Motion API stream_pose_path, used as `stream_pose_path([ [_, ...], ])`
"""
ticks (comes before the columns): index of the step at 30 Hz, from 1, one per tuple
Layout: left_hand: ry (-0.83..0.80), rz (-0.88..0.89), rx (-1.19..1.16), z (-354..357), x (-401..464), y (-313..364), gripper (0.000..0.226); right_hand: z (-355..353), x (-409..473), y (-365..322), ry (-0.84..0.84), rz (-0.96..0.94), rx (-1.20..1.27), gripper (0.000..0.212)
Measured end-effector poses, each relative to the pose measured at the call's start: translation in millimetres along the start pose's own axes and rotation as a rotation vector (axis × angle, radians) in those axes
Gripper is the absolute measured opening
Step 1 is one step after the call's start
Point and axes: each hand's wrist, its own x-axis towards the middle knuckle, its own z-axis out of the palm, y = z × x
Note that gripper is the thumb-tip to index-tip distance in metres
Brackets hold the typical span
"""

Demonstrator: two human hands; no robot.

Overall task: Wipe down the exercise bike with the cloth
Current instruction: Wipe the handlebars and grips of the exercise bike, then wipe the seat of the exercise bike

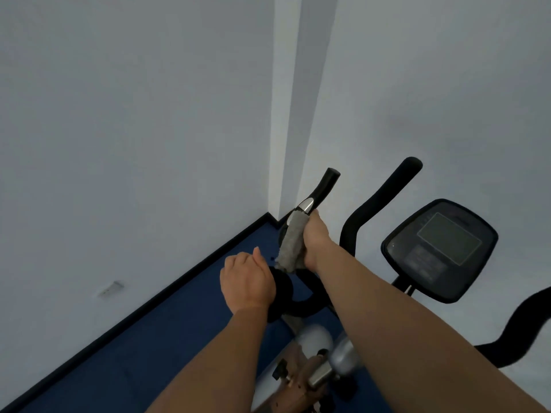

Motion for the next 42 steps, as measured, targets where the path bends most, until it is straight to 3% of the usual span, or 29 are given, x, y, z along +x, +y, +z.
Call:
stream_pose_path([
  [3,-0.025,-0.001,0.05,-6.9,-0.6,2.3,0.073,1.1,-22.0,0.2,0.039,-0.078,-0.087,0.058],
  [7,-0.01,-0.004,0.01,-11.6,-5.6,0.2,0.064,-7.3,-31.1,3.9,0.139,-0.159,-0.152,0.055],
  [11,0.015,-0.05,-0.207,-9.2,-10.5,0.2,0.05,-12.3,-34.6,10.2,0.193,-0.163,-0.184,0.044],
  [13,0.004,-0.098,-0.349,-9.6,-12.9,-3.2,0.044,-11.4,-42.5,9.1,0.177,-0.19,-0.156,0.044],
  [17,0.057,-0.236,-0.467,-26.0,-27.4,-28.0,0.055,-8.7,-59.0,-3.6,0.15,-0.178,0.087,0.044],
  [20,0.129,-0.206,-0.493,-50.2,-44.2,-54.1,0.056,5.6,-78.6,-4.9,0.081,-0.143,0.088,0.056],
  [22,0.167,-0.146,-0.462,-65.7,-53.4,-77.3,0.055,19.9,-104.5,0.5,-0.046,-0.119,0.034,0.057],
  [26,0.222,-0.216,-0.404,-86.8,-67.7,-146.7,0.053,54.4,-154.9,29.1,-0.335,-0.077,-0.194,0.016],
  [28,0.228,-0.295,-0.365,-93.8,-78.4,-187.1,0.053,69.2,-168.3,61.3,-0.386,-0.057,-0.331,0.008],
  [35,0.197,-0.481,-0.069,-104.8,-161.7,-311.2,0.054,79.2,-164.3,207.8,-0.385,0.028,-0.714,0.017],
  [38,0.078,-0.595,0.039,-98.2,-212.9,-338.3,0.06,67.4,-155.5,256.3,-0.343,0.016,-0.907,0.042],
  [42,-0.094,-0.691,0.159,-84.7,-292.4,-338.8,0.067,43.4,-160.8,298.3,-0.384,0.087,-0.968,0.051],
])
